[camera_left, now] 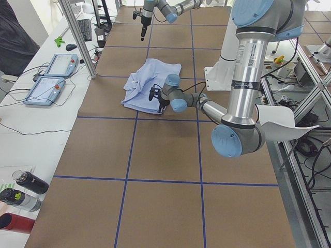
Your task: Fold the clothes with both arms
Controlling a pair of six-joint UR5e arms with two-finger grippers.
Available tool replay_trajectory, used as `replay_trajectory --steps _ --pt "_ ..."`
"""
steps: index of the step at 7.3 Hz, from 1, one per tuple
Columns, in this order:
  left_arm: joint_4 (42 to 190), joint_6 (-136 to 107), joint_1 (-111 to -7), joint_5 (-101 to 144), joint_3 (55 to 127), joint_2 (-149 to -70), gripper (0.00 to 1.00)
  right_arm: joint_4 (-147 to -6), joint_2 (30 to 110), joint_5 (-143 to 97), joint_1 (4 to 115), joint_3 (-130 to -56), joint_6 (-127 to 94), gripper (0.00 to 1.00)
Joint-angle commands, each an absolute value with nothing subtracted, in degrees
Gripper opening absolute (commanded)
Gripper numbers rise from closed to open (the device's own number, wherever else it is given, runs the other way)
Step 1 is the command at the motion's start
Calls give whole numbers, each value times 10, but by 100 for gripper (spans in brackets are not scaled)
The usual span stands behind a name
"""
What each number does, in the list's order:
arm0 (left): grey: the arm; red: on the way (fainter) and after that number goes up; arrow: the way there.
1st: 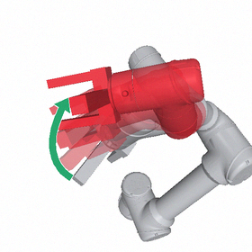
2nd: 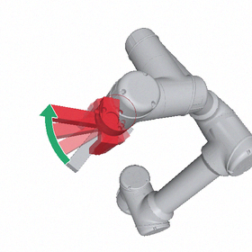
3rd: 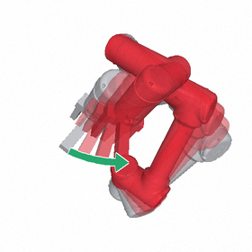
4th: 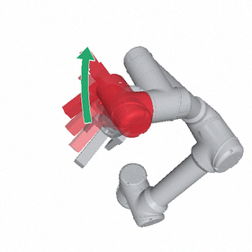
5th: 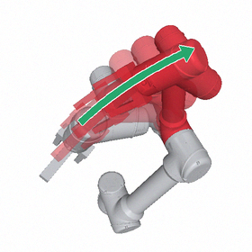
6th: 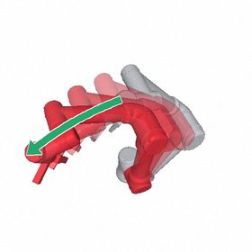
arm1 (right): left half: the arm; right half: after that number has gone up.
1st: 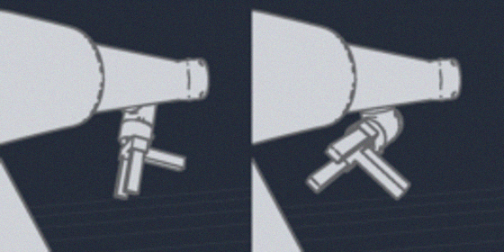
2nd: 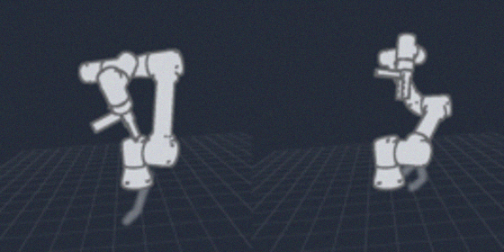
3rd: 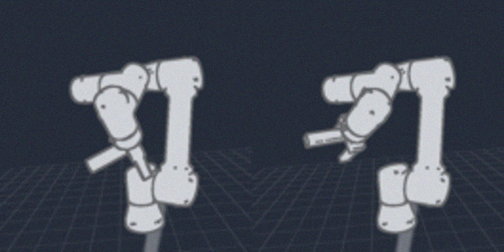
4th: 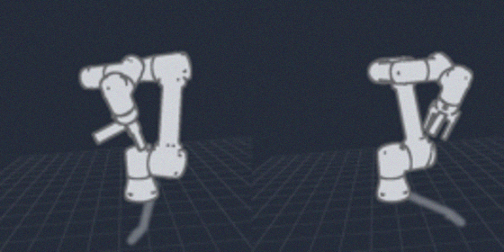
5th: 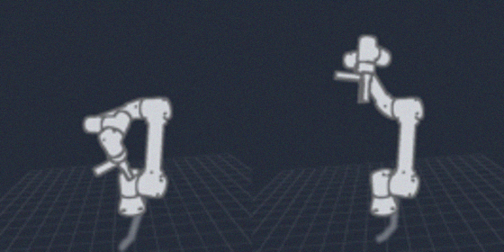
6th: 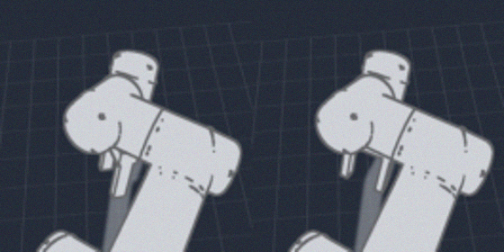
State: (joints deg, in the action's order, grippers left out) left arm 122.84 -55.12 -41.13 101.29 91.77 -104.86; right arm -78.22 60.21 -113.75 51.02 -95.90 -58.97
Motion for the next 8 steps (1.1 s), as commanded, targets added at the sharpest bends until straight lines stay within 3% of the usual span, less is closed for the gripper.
replay_trajectory --steps 1,4,5,6,7,8 --pt "1236 -493 -492 1013 720 -1200 0 -782 601 -1137 510 -960 -590 100" --pt "1267 -474 -518 987 567 -1321 0 -782 602 -1140 511 -964 -591 100" --pt "1273 -481 -519 999 556 -1341 0 -782 602 -1140 510 -962 -590 100" --pt "1287 -481 -523 1013 556 -1340 12 -782 601 -1140 510 -963 -590 100" --pt "1305 -476 -529 1013 560 -1336 99 -782 599 -1140 509 -962 -591 100" --pt "1306 -472 -543 1031 589 -1315 100 -783 595 -1140 505 -961 -598 100"
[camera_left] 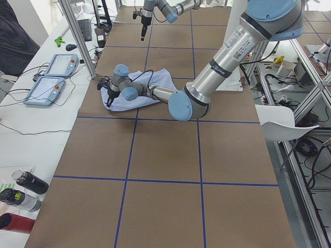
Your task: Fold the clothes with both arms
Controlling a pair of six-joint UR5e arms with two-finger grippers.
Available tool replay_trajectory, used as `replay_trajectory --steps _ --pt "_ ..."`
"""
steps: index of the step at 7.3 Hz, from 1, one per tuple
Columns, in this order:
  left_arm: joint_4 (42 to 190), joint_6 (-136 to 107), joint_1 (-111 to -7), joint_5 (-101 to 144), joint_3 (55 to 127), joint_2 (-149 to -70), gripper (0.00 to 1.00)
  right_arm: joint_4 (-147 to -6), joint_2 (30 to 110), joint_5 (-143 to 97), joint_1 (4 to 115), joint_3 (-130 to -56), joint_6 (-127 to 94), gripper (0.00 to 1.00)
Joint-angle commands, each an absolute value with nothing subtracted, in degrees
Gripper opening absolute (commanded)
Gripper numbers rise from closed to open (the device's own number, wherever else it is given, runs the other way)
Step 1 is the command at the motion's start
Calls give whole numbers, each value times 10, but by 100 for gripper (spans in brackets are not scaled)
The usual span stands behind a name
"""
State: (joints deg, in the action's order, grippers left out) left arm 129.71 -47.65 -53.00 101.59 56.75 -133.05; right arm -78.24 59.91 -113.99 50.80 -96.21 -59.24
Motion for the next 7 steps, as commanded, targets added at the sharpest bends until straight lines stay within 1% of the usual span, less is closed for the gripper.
replay_trajectory --steps 1,3,5,6,7 --pt "1302 -471 -552 1091 641 -1279 100 -783 585 -1137 492 -955 -606 100" --pt "1296 -457 -579 1166 772 -1192 100 -784 573 -1129 476 -955 -634 100" --pt "1194 -435 -583 1182 903 -1145 100 -786 530 -1076 428 -927 -705 100" --pt "1168 -436 -583 1183 945 -1123 100 -817 496 -1062 411 -909 -721 100" --pt "1172 -436 -583 1184 974 -1091 100 -835 482 -1047 402 -906 -731 100"
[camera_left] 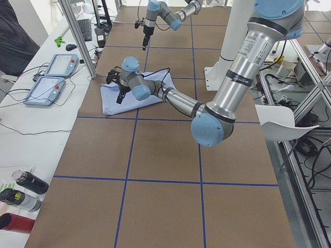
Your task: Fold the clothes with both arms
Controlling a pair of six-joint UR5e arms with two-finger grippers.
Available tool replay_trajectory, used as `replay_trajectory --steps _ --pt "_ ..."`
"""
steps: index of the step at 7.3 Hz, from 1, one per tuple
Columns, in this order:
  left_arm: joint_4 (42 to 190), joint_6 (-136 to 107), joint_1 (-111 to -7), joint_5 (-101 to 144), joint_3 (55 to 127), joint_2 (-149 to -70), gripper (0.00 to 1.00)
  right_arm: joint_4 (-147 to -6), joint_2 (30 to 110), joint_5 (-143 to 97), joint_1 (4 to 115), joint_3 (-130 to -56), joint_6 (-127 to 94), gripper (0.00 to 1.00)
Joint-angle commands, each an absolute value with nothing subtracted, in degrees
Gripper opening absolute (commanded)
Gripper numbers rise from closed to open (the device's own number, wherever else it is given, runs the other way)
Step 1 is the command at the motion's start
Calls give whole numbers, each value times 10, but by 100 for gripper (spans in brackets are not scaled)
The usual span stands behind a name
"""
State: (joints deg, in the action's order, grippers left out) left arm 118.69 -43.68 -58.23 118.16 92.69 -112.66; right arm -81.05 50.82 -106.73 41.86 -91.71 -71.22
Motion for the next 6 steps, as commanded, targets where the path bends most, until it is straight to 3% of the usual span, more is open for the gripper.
replay_trajectory --steps 1,4,6 --pt "1178 -436 -583 1183 989 -1062 100 -834 473 -1041 392 -902 -733 100" --pt "1188 -435 -581 1191 991 -1052 100 -824 343 -1037 393 -740 -673 100" --pt "1188 -435 -579 1191 991 -1052 100 -683 292 -1036 393 -608 -636 100"
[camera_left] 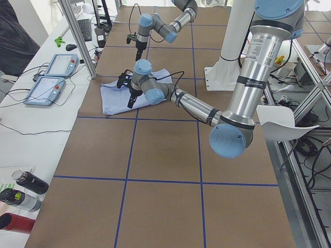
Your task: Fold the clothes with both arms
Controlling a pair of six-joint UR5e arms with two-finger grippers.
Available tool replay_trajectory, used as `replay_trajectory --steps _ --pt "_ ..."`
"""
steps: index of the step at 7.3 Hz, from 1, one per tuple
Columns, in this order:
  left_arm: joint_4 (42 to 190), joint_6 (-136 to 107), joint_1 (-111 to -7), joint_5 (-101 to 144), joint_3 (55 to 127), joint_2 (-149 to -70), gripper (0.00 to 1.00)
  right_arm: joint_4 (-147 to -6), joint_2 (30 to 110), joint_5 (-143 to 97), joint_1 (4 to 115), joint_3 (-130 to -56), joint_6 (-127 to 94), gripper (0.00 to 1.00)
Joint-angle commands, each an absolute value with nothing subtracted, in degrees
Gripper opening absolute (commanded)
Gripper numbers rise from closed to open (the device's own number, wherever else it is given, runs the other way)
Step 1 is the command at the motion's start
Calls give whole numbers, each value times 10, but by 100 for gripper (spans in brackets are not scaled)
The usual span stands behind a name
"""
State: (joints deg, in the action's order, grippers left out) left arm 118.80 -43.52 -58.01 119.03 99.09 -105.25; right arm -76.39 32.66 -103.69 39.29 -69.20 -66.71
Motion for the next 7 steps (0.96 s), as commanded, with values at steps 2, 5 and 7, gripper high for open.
replay_trajectory --steps 2,5,7 --pt "1187 -435 -579 1192 992 -1052 100 -647 278 -1020 392 -561 -501 95" --pt "1187 -436 -579 1192 992 -1052 100 -596 266 -995 367 -504 -410 75" --pt "1187 -436 -579 1191 991 -1052 100 -596 266 -990 362 -504 -392 45"
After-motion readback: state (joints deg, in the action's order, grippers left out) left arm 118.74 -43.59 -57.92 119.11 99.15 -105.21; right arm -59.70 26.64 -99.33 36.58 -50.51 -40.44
